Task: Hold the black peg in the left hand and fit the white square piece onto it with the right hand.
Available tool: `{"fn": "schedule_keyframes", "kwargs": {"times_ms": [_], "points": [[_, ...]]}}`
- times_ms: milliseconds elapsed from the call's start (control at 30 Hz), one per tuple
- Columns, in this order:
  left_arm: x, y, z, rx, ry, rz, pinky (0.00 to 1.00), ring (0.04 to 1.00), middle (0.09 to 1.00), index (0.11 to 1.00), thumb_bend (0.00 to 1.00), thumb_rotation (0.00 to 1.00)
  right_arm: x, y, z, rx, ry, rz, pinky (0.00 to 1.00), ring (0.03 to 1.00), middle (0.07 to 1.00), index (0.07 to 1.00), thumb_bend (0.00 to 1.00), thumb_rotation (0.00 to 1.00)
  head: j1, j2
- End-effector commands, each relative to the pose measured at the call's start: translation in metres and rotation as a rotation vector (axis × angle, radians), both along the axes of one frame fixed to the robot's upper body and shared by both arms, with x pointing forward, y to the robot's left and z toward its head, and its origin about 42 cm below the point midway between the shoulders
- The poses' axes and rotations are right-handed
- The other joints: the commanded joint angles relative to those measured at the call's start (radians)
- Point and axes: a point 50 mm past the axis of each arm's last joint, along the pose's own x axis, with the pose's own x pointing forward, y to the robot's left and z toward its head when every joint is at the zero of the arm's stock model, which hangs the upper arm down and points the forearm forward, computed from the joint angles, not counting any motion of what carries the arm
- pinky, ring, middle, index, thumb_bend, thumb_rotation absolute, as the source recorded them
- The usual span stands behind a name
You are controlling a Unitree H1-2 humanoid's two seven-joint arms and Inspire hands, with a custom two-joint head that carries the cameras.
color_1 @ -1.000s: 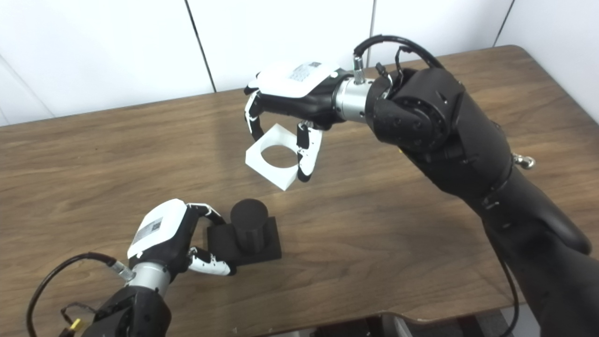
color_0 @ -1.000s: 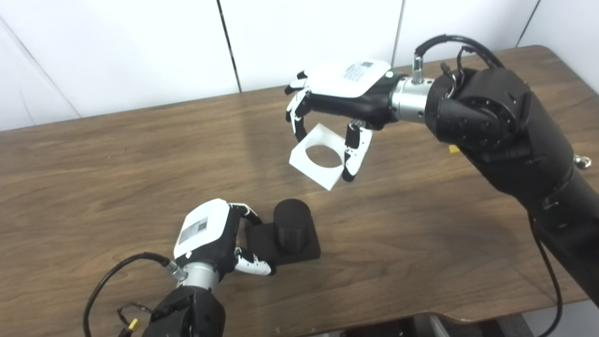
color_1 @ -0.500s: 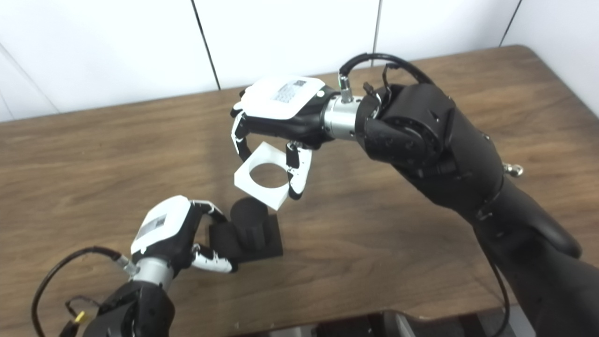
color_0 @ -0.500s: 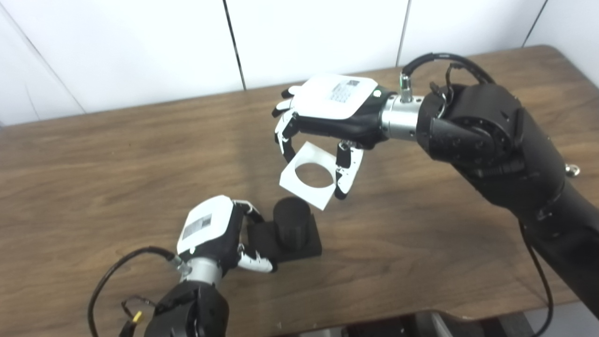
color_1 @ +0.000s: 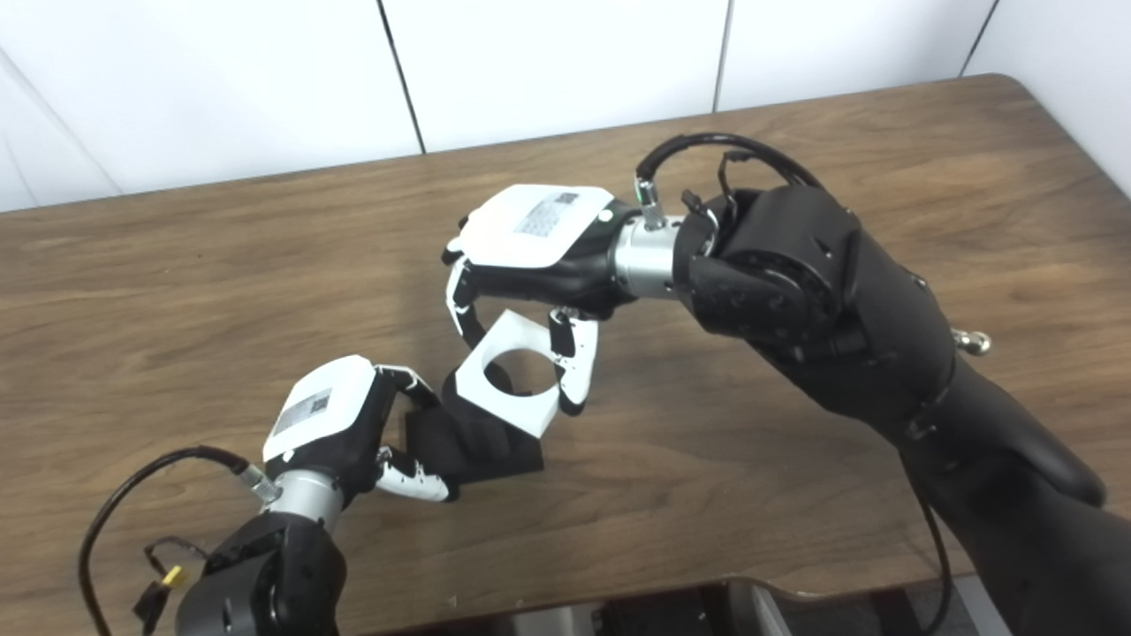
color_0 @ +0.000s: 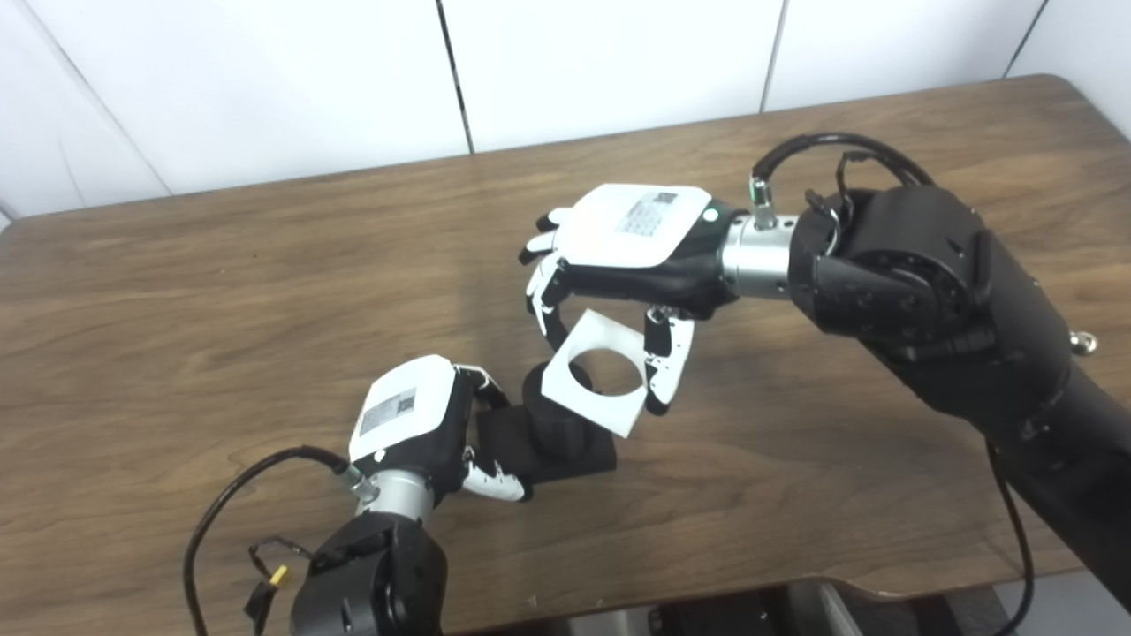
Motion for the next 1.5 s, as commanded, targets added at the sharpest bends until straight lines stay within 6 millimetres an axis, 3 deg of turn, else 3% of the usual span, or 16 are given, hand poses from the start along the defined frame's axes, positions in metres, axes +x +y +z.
{"fn": "schedule_keyframes", "kwargs": {"times_ms": [0, 1067, 1467], "points": [[0.001, -0.021, 0.013, -0.083, -0.052, 0.006, 0.93, 0.898, 0.789, 0.483, 0.52, 0.05, -0.005, 0.003, 0.014, 0.029, -0.067, 0.026, 1.00, 0.938, 0.798, 0.485, 0.53, 0.14, 0.001, 0.002], [-0.002, -0.040, 0.010, -0.116, -0.037, 0.017, 0.94, 0.905, 0.799, 0.483, 0.52, 0.05, 0.009, 0.007, -0.016, 0.087, -0.071, 0.034, 1.00, 0.955, 0.806, 0.482, 0.53, 0.14, 0.051, -0.009], [-0.002, -0.042, 0.012, -0.107, -0.039, 0.011, 0.93, 0.900, 0.795, 0.482, 0.52, 0.05, 0.010, 0.028, -0.030, 0.068, -0.072, 0.062, 1.00, 0.952, 0.799, 0.482, 0.53, 0.14, 0.062, -0.006]]}}
